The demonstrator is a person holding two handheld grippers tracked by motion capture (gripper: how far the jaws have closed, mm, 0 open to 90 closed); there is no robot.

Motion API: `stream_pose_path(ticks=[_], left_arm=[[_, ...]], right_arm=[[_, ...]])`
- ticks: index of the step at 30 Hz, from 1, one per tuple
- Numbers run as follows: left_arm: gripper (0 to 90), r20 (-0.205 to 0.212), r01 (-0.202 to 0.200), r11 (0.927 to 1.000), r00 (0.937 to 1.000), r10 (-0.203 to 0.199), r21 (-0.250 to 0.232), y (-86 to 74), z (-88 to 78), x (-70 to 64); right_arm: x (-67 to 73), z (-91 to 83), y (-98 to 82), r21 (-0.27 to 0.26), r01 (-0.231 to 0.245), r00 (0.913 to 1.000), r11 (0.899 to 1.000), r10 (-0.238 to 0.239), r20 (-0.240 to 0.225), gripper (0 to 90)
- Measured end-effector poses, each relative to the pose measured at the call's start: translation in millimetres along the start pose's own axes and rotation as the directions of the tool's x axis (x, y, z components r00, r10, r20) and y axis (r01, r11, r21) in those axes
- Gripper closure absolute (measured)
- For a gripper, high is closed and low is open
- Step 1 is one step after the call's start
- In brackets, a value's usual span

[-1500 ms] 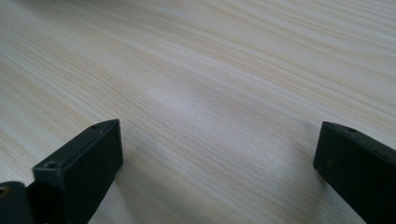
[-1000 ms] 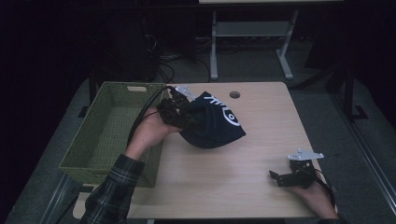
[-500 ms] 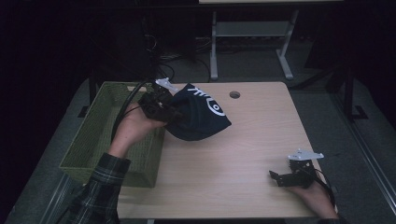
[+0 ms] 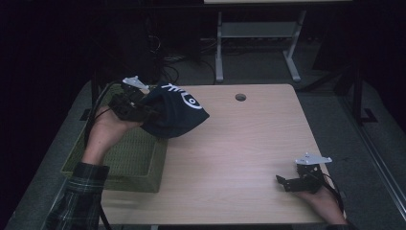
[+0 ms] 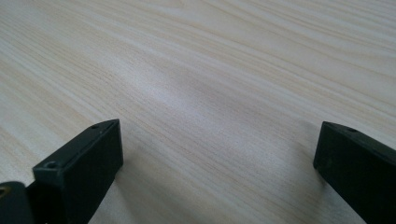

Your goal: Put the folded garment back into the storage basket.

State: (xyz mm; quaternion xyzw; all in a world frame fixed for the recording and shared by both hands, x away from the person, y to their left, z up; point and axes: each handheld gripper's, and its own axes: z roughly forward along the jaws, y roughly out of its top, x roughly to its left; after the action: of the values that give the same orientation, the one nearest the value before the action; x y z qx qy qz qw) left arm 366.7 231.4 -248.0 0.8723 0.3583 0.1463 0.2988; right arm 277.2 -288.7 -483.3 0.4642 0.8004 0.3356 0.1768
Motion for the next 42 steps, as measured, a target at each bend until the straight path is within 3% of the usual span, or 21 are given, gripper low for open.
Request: stream_pose_path(ticks=[9,13,19,22,23,25,30,32,36,42], left_arm=[[71.3,-0.06,0.079,0.9969,0.9951,-0.079,-0.005,-25.7,-11.2,23.1],[71.3,-0.096,0.135,0.9908,0.9862,-0.135,-0.005,-42.8,-14.5,37.4],[71.3,-0.142,0.168,0.9858,0.9757,-0.167,-0.003,-58.9,-15.3,49.9],[71.3,-0.163,0.197,0.9803,0.9673,-0.194,0.002,-71.8,-11.6,58.6],[71.3,-0.163,0.197,0.9803,0.9673,-0.194,0.002,-71.8,-11.6,58.6],[71.3,-0.181,0.222,0.9751,0.9591,-0.217,0.005,-81.0,-8.0,64.5],[71.3,-0.192,0.251,0.9681,0.9501,-0.246,0.002,-92.1,-2.7,72.1],[71.3,-0.205,0.271,0.9626,0.9423,-0.265,0.002,-99.0,0.4,76.6],[71.4,-0.221,0.286,0.9581,0.9357,-0.275,0.019,-107.3,9.4,79.6],[71.4,-0.218,0.304,0.9518,0.932,-0.29,0.037,-118.4,25.2,83.1]], right_arm=[[-0.1,0.0,0.0,0.0,0.001,1.0,1.0,-0.001,-0.001,1.0],[0.0,0.0,0.0,0.0,0.0,1.0,1.0,0.0,0.0,1.0],[0.0,0.0,0.0,0.001,-0.001,1.0,1.0,0.001,0.0,1.0],[0.0,-0.1,0.0,0.001,0.0,1.0,1.0,0.0,0.0,1.0],[0.0,-0.1,0.0,0.001,0.0,1.0,1.0,0.0,-0.001,1.0],[0.0,-0.1,0.0,0.001,0.0,1.0,1.0,0.0,-0.001,1.0],[0.1,-0.1,0.0,0.001,-0.002,1.0,1.0,0.002,-0.001,1.0],[0.1,-0.1,0.0,0.001,-0.001,1.0,1.0,0.001,-0.001,1.0],[0.0,-0.1,0.0,0.0,0.0,1.0,1.0,0.0,-0.001,1.0],[0.0,-0.1,0.0,0.001,0.0,1.0,1.0,0.0,0.0,1.0]])
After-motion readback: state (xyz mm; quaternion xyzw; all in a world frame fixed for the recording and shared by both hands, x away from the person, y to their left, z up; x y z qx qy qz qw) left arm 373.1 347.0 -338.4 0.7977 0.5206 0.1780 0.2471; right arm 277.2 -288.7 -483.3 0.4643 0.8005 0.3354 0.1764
